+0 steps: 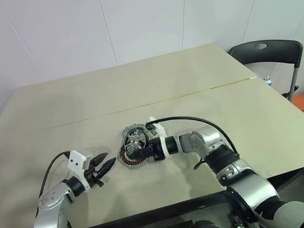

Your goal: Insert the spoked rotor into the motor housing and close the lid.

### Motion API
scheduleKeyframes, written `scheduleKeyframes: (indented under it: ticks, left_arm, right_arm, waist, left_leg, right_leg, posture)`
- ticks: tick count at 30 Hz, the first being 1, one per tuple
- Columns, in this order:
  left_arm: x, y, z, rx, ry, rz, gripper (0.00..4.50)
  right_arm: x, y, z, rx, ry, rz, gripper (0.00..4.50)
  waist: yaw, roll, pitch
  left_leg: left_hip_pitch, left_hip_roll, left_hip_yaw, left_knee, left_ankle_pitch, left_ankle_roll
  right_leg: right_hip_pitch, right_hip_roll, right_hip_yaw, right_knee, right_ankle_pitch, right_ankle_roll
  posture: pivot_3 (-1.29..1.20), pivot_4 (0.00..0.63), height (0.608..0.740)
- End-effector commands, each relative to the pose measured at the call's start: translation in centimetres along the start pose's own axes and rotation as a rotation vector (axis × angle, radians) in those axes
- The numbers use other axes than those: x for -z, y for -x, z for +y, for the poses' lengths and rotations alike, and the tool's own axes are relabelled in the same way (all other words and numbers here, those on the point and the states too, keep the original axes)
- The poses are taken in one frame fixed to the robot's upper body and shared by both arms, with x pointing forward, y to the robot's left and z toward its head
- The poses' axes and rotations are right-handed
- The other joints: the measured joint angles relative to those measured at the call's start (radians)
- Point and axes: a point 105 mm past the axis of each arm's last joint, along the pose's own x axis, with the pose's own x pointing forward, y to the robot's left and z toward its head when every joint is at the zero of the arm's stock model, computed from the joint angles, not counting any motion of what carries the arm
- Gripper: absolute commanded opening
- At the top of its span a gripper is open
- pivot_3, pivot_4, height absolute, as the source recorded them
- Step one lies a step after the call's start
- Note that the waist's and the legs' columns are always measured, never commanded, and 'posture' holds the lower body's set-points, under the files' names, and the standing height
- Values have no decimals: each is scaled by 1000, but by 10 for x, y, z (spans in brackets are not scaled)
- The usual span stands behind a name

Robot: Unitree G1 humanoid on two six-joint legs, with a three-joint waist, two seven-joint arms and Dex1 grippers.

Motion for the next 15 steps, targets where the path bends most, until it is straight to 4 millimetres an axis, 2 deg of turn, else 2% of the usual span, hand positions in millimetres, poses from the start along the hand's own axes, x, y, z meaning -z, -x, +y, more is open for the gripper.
scheduleKeyframes:
  ticks: [1,3,6,10,15]
  left_arm:
    - [-6,-3,0,8,-28,-13,2054]
    - [-7,-3,0,7,-29,-13,2054]
    - [-8,-2,1,6,-33,-18,2054]
    - [-12,3,3,1,-41,-28,2054]
    - [-11,11,9,-24,-51,-18,2054]
  right_arm:
    - [-30,4,35,-170,-19,-96,350]
    - [-35,5,45,-228,-58,-111,350]
    - [-37,3,46,-231,-122,-123,350]
    - [-39,-2,35,-197,-261,-165,350]
    - [-32,-8,22,-159,-373,-176,350]
  waist:
    - [0,0,0]
    - [0,0,0]
    - [0,0,0]
    - [0,0,0]
    - [-2,0,0]
  left_leg:
    - [0,0,0,0,0,0]
    - [0,0,0,0,0,0]
    - [0,0,0,0,0,0]
    - [0,0,0,0,0,0]
    - [0,0,0,-1,0,0]
  right_leg:
    - [0,0,0,0,0,0]
    - [0,0,0,0,0,0]
    - [0,0,0,0,0,0]
    - [0,0,0,0,0,0]
    - [-1,0,0,0,0,0]
  posture:
    - [0,0,740]
    - [0,0,740]
    - [0,0,740]
    - [0,0,740]
    - [0,0,740]
